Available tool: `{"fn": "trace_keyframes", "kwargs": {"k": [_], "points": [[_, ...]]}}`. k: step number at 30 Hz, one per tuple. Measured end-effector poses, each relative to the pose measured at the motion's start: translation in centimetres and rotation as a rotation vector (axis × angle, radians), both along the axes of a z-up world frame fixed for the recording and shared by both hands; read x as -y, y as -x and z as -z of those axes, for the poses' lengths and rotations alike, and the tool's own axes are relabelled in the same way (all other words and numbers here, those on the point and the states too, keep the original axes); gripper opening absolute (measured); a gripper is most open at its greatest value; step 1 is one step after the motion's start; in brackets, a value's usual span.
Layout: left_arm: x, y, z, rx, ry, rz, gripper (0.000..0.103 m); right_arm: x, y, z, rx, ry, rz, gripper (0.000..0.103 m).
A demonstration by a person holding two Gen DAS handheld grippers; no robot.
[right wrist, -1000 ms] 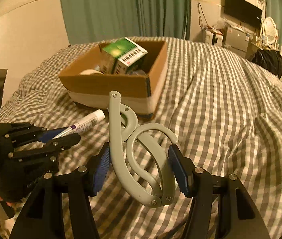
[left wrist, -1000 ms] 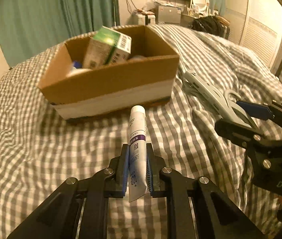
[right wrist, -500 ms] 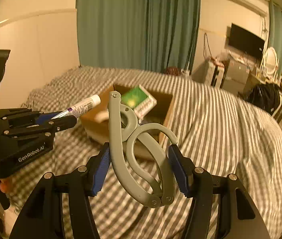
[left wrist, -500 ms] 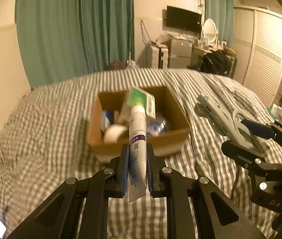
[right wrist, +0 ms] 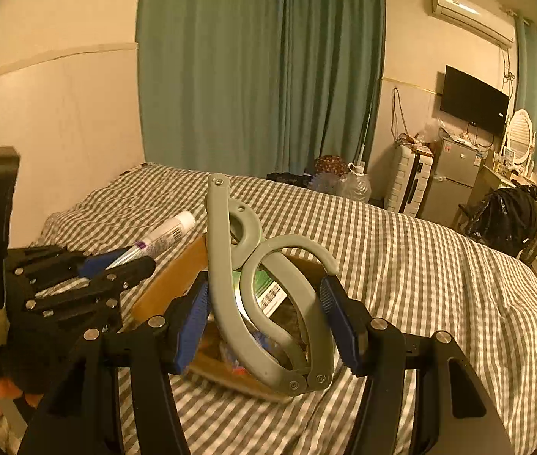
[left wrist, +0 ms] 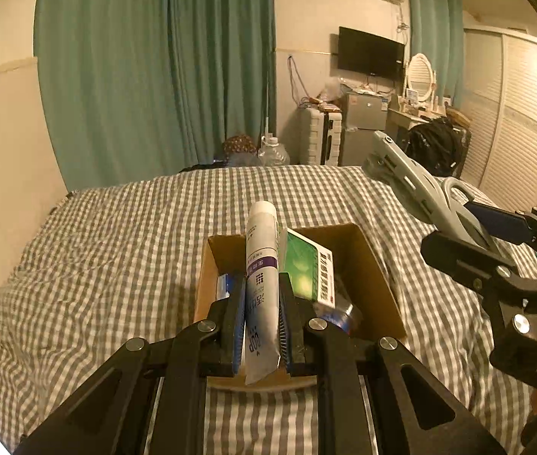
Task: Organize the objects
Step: 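Lower the toothpaste tube into the box with the left gripper while the right drops the hanger in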
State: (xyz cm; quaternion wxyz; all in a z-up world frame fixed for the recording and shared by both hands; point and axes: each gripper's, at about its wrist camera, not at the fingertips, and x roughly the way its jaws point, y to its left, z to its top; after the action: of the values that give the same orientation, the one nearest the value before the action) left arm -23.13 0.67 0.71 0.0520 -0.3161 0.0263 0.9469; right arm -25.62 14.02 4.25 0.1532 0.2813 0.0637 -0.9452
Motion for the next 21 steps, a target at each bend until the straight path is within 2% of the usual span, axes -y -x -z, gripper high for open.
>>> {"fn": "trace_keyframes", "kwargs": {"k": [4, 10, 16, 21], "points": [[-0.3, 2.9, 1.5, 0.03, 0.008, -0.01, 0.015, -0.2, 3.9, 1.7, 0.039, 0.0, 0.027, 0.058], [0.0, 6.6, 4.4, 0.078, 0.026, -0.034, 0.015, -0.1, 8.8, 6.4, 0.139, -0.008, 0.048, 0.058], [-0.4, 8.5, 7.0, 0.119, 0.037, -0.033, 0.015, 0.1, 10.2, 10.0, 0.183, -0.025, 0.035, 0.058], [-0.6, 9.6, 8.7, 0.159, 0.04, -0.031, 0.015, -0.3, 10.4, 11.4, 0.204, -0.036, 0.043, 0.059]]}}
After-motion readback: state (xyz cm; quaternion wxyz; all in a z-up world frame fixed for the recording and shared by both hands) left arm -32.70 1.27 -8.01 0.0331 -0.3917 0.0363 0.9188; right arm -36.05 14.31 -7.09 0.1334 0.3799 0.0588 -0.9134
